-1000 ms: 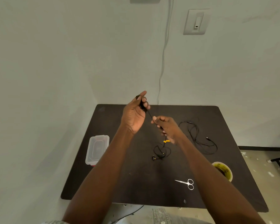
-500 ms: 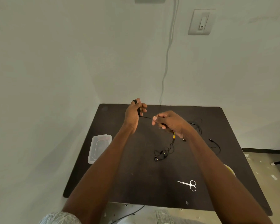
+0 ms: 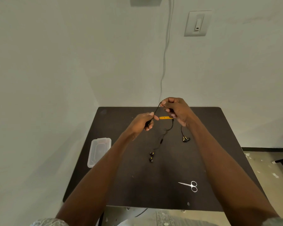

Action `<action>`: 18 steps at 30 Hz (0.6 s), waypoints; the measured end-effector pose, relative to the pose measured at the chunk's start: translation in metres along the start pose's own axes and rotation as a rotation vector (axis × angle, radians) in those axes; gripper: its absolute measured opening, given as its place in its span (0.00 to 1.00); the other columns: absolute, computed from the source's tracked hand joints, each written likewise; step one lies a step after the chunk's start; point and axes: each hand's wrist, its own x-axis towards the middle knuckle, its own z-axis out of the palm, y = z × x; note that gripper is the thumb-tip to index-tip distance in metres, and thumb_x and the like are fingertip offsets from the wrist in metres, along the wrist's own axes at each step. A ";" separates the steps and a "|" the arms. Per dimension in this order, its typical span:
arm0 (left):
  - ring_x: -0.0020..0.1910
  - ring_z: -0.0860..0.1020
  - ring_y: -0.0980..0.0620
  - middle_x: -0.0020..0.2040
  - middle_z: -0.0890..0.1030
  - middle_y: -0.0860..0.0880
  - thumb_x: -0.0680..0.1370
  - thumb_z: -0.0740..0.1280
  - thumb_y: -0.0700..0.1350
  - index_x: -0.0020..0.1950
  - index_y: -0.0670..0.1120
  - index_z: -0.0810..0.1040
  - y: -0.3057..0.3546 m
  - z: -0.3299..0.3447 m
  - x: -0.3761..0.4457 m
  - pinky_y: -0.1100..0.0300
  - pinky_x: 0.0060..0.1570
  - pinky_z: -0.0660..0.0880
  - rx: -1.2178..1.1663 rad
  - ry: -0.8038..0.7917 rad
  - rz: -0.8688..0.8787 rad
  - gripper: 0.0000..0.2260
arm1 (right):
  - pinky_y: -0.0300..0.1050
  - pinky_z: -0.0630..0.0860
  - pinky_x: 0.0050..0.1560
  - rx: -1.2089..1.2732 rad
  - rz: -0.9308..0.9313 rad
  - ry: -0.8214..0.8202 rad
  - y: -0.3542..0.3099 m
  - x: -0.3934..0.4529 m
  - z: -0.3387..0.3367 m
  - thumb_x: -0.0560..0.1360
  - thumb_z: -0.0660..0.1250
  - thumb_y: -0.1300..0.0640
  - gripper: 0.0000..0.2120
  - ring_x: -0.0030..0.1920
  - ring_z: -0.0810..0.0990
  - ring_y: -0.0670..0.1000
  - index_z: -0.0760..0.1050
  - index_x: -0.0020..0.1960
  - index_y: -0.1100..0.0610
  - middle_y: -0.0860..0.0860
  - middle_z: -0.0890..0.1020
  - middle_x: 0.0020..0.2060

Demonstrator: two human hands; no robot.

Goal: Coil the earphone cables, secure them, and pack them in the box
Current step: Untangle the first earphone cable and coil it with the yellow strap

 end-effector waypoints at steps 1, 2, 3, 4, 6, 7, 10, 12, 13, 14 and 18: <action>0.27 0.67 0.55 0.28 0.71 0.50 0.84 0.55 0.47 0.50 0.41 0.79 0.003 0.002 -0.001 0.63 0.30 0.65 0.003 -0.036 -0.007 0.15 | 0.38 0.59 0.25 0.004 -0.001 0.027 0.004 0.002 0.001 0.80 0.64 0.58 0.09 0.24 0.62 0.46 0.79 0.45 0.61 0.51 0.71 0.28; 0.27 0.66 0.55 0.27 0.69 0.51 0.83 0.57 0.46 0.48 0.41 0.80 0.006 0.003 -0.003 0.63 0.30 0.65 -0.009 -0.066 -0.019 0.14 | 0.38 0.61 0.26 0.013 0.000 0.050 0.008 0.004 0.002 0.80 0.64 0.58 0.09 0.24 0.63 0.46 0.79 0.44 0.60 0.51 0.72 0.28; 0.27 0.65 0.55 0.27 0.68 0.51 0.83 0.59 0.44 0.47 0.41 0.79 0.009 0.004 -0.004 0.63 0.29 0.64 -0.049 -0.088 -0.033 0.12 | 0.38 0.63 0.27 0.025 0.001 0.065 0.013 0.005 0.002 0.80 0.65 0.57 0.09 0.25 0.64 0.47 0.80 0.44 0.60 0.51 0.73 0.28; 0.26 0.64 0.54 0.27 0.67 0.51 0.82 0.59 0.42 0.46 0.41 0.78 0.011 0.004 -0.005 0.62 0.29 0.64 -0.120 -0.110 -0.047 0.10 | 0.39 0.65 0.28 0.037 -0.001 0.071 0.019 0.006 0.003 0.80 0.65 0.57 0.09 0.26 0.66 0.47 0.80 0.44 0.59 0.51 0.73 0.28; 0.26 0.65 0.53 0.27 0.68 0.49 0.82 0.59 0.40 0.46 0.40 0.75 0.018 0.004 -0.007 0.60 0.30 0.64 -0.327 -0.143 -0.054 0.08 | 0.40 0.69 0.31 0.053 -0.006 0.057 0.032 0.007 0.006 0.80 0.65 0.56 0.10 0.28 0.68 0.47 0.80 0.45 0.59 0.50 0.73 0.27; 0.26 0.67 0.52 0.28 0.71 0.48 0.81 0.58 0.39 0.46 0.40 0.74 0.020 0.004 -0.008 0.60 0.30 0.65 -0.438 -0.147 -0.047 0.08 | 0.39 0.70 0.31 0.064 -0.006 0.045 0.038 0.005 0.008 0.80 0.65 0.55 0.10 0.28 0.69 0.47 0.80 0.45 0.60 0.50 0.72 0.26; 0.27 0.73 0.53 0.34 0.79 0.46 0.81 0.58 0.40 0.48 0.41 0.74 0.026 0.006 -0.007 0.60 0.30 0.69 -0.717 -0.098 0.019 0.07 | 0.39 0.70 0.33 0.103 0.008 0.018 0.055 -0.003 0.015 0.80 0.65 0.53 0.12 0.27 0.68 0.46 0.79 0.45 0.61 0.51 0.70 0.27; 0.29 0.75 0.52 0.37 0.81 0.46 0.81 0.56 0.38 0.52 0.39 0.75 0.027 0.009 -0.004 0.59 0.31 0.72 -0.857 -0.032 0.066 0.09 | 0.38 0.67 0.31 0.146 0.049 -0.005 0.062 -0.010 0.020 0.80 0.65 0.52 0.13 0.27 0.67 0.46 0.78 0.45 0.62 0.50 0.69 0.27; 0.31 0.76 0.52 0.38 0.81 0.46 0.81 0.56 0.38 0.54 0.38 0.75 0.027 0.010 -0.002 0.59 0.33 0.74 -0.902 0.001 0.088 0.09 | 0.38 0.66 0.29 0.160 0.078 -0.016 0.064 -0.013 0.023 0.80 0.65 0.52 0.13 0.27 0.67 0.46 0.78 0.45 0.62 0.50 0.70 0.28; 0.33 0.77 0.52 0.40 0.81 0.45 0.80 0.56 0.37 0.57 0.37 0.75 0.026 0.011 0.000 0.59 0.36 0.75 -0.937 0.039 0.106 0.10 | 0.38 0.64 0.27 0.165 0.105 -0.033 0.065 -0.017 0.025 0.79 0.66 0.51 0.13 0.27 0.68 0.46 0.78 0.45 0.61 0.50 0.72 0.29; 0.38 0.77 0.51 0.42 0.79 0.45 0.79 0.59 0.38 0.58 0.38 0.73 0.022 0.012 0.008 0.59 0.42 0.74 -1.005 0.196 0.133 0.10 | 0.37 0.60 0.21 0.125 0.190 -0.163 0.066 -0.028 0.029 0.78 0.68 0.51 0.12 0.30 0.75 0.48 0.78 0.46 0.60 0.53 0.77 0.32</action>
